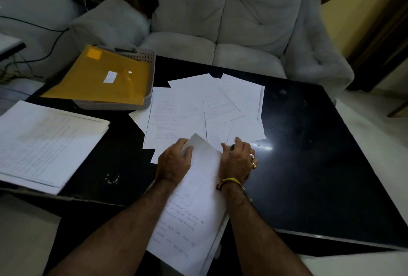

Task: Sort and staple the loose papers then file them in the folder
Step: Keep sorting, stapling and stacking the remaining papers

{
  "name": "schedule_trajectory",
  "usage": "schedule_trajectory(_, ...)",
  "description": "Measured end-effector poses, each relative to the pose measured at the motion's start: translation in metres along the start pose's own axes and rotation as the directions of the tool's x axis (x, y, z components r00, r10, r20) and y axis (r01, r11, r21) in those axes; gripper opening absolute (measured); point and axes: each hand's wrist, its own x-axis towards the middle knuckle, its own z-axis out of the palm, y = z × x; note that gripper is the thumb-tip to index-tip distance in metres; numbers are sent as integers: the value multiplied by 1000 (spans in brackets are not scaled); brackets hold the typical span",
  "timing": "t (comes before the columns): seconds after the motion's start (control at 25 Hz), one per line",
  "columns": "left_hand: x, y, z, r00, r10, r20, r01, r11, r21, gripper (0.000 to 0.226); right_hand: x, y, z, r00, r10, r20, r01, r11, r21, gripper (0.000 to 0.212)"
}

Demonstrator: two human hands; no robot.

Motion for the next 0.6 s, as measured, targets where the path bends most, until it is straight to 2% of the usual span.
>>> schedule_trajectory(0.12,-2,-1,-7,991,-31,130,34,999,-23,24,-2,3,-2,994,-93,58,90,994,63,40)
schedule_trajectory(0.16,-2,-3,-8,985,-27,171,36,998,-53,26,0,9,-5,994,-85,74,81,995,51,39)
schedule_trajectory(0.24,-2,-9,-9,976,-5,220,27,995,-99,23,7,31,-16,991,47,123,-45,999,-20,37)
schedule_trajectory(0.32,-5,-11,-9,980,-6,199,29,993,-111,19,14,63,-34,974,186,128,-166,974,-156,34)
schedule_trajectory(0.44,-14,0,-8,993,-63,100,66,998,-21,19,16,106,-57,976,203,83,-165,929,-332,36)
schedule_trajectory(0.6,-22,16,-6,989,-128,70,131,991,-36,15,10,112,-63,965,236,111,-192,931,-310,53)
